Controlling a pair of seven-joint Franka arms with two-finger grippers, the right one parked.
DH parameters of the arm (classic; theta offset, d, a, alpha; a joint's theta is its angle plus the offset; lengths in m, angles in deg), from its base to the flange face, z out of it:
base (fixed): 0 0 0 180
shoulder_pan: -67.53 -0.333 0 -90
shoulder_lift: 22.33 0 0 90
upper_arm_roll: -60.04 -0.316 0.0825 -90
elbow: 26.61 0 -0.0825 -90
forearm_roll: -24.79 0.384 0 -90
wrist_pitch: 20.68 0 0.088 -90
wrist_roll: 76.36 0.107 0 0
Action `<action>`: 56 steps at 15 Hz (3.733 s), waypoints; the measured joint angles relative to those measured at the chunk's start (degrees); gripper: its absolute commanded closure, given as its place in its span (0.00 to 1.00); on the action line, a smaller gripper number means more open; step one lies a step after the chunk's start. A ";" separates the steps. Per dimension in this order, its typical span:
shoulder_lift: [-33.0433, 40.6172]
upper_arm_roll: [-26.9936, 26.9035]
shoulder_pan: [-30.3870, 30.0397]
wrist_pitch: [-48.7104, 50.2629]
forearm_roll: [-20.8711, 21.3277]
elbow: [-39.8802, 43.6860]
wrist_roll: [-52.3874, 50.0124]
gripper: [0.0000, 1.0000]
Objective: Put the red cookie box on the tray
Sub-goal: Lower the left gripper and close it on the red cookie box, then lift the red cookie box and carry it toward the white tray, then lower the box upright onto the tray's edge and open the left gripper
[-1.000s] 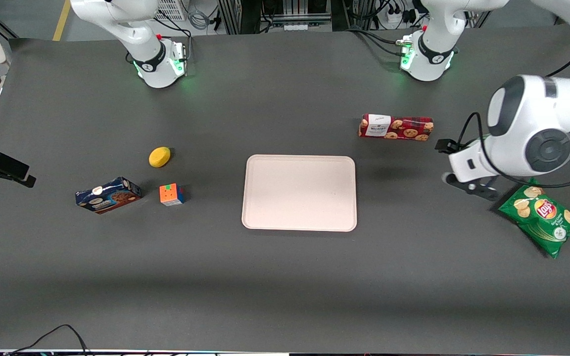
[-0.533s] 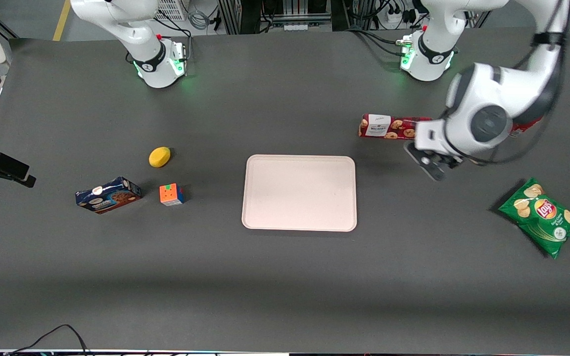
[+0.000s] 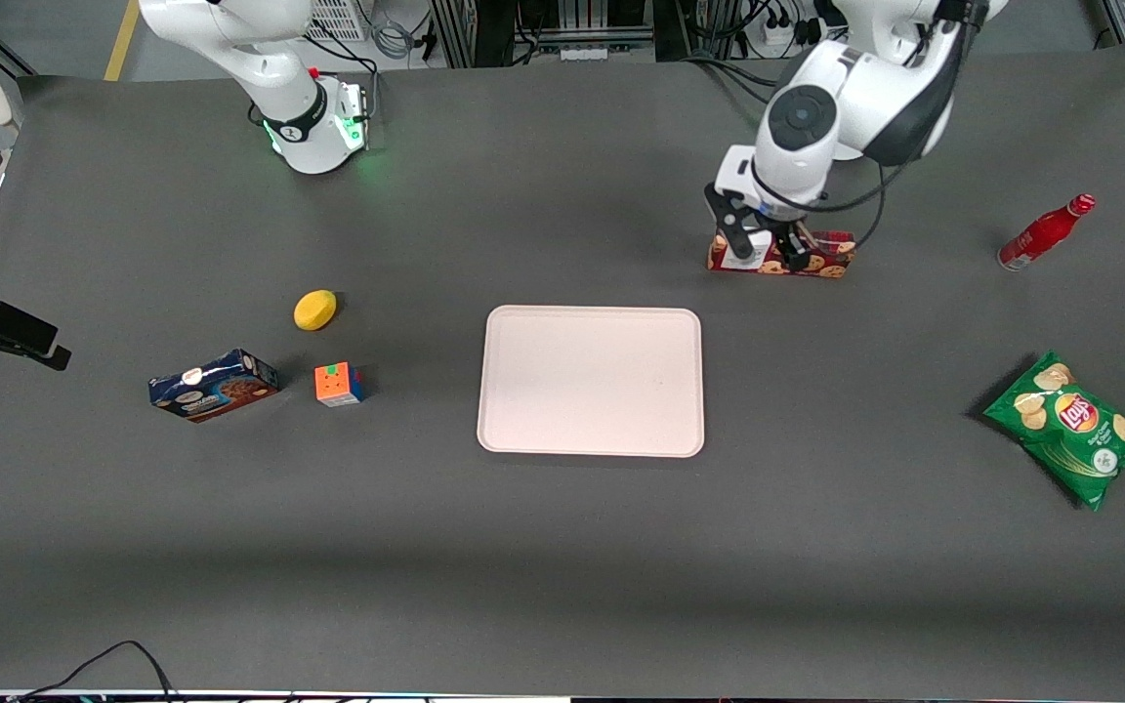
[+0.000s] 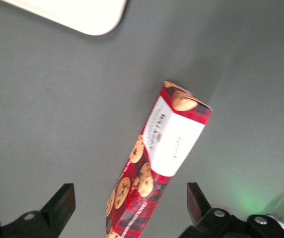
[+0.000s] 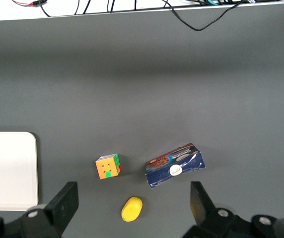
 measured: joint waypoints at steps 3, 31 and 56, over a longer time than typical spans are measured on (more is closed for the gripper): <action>2.49 1.16 -0.34 -6.67 0.00 -7.39 5.96 0.00; -4.69 0.60 -9.94 -28.07 -1.76 -18.00 20.19 1.00; -22.30 7.01 -9.81 -13.85 -2.14 24.10 -55.14 1.00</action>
